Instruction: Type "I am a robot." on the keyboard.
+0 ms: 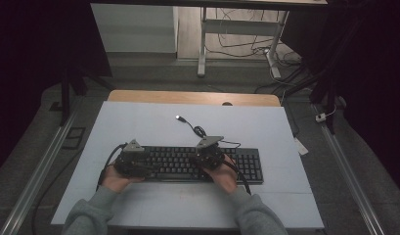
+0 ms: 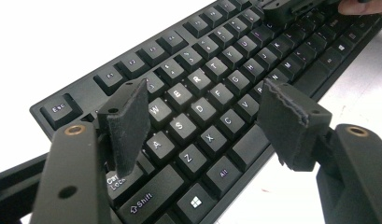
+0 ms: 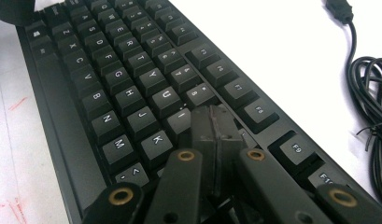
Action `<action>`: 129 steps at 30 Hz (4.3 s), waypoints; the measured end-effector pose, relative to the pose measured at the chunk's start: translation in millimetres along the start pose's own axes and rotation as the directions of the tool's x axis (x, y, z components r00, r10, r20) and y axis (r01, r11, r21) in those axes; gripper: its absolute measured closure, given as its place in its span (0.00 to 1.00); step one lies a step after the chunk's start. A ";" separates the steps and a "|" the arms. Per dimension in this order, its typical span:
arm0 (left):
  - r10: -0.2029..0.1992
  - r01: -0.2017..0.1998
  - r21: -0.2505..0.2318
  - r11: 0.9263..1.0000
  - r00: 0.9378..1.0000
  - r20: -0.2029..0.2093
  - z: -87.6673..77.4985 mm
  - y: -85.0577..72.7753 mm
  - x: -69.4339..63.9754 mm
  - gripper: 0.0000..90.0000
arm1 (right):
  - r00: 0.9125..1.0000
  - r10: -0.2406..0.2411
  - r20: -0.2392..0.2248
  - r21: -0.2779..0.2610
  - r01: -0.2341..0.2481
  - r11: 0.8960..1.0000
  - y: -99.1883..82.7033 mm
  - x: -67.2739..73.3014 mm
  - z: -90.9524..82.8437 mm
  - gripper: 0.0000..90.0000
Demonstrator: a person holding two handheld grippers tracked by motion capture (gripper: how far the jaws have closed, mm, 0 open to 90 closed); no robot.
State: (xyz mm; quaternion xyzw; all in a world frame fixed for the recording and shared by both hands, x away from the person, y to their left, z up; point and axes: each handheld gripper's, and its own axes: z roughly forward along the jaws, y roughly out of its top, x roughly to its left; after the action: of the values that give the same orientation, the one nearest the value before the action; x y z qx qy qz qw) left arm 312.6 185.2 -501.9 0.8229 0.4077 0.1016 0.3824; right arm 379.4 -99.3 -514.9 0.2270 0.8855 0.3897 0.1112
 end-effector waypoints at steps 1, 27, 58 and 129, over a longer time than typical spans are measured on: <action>-0.001 0.001 0.000 1.000 1.000 -0.001 -0.2 -0.1 0.4 0.38 | 1.000 0.008 0.000 -0.008 -0.008 1.000 0.3 -0.3 -0.9 1.00; -0.004 0.004 -0.006 1.000 1.000 -0.003 -1.5 -0.4 1.8 0.38 | 0.998 0.058 0.018 -0.077 -0.056 0.995 -13.0 -7.1 -43.2 1.00; -0.017 0.017 -0.036 0.999 1.000 -0.009 -2.5 0.6 2.7 0.37 | 0.993 0.105 0.057 -0.099 -0.099 0.990 -50.5 -18.2 -88.9 0.65; 0.098 -0.098 0.077 0.992 0.995 -0.002 60.1 29.9 -12.6 0.99 | 0.993 0.100 0.061 -0.080 -0.095 0.992 -50.9 -17.7 -84.1 0.64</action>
State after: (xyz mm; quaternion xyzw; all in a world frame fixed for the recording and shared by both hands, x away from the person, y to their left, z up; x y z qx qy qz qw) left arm 350.9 131.6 -520.1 0.8558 0.3715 0.1067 0.3439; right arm 347.3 -192.0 -495.8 0.2779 0.8537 0.4210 0.1294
